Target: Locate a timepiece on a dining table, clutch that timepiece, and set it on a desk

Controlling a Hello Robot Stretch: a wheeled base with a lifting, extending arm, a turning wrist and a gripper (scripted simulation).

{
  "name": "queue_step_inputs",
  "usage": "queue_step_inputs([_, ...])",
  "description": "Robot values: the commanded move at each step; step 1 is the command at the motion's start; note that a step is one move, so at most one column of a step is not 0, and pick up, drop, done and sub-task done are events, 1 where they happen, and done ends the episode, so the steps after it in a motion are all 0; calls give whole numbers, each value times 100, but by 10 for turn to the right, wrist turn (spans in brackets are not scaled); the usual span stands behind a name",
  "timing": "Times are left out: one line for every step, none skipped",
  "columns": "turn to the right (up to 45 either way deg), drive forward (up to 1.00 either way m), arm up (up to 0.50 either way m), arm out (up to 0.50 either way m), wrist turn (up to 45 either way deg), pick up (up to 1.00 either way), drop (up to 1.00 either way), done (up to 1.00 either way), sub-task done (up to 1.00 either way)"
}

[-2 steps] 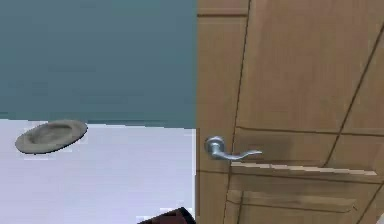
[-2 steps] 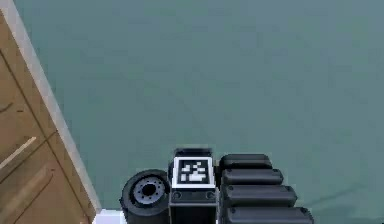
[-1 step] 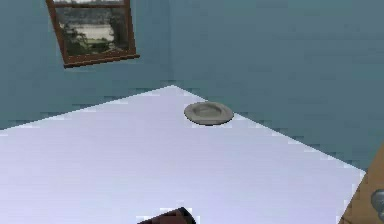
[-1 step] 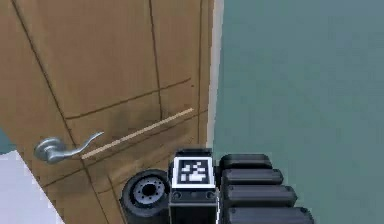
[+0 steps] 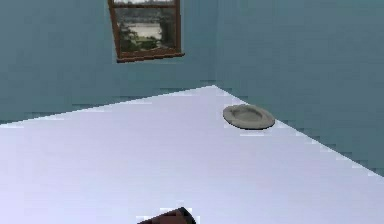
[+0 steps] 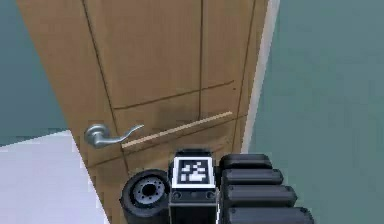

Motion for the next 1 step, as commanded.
queue_step_inputs([0,65,0,0,0,0,0,0,0])
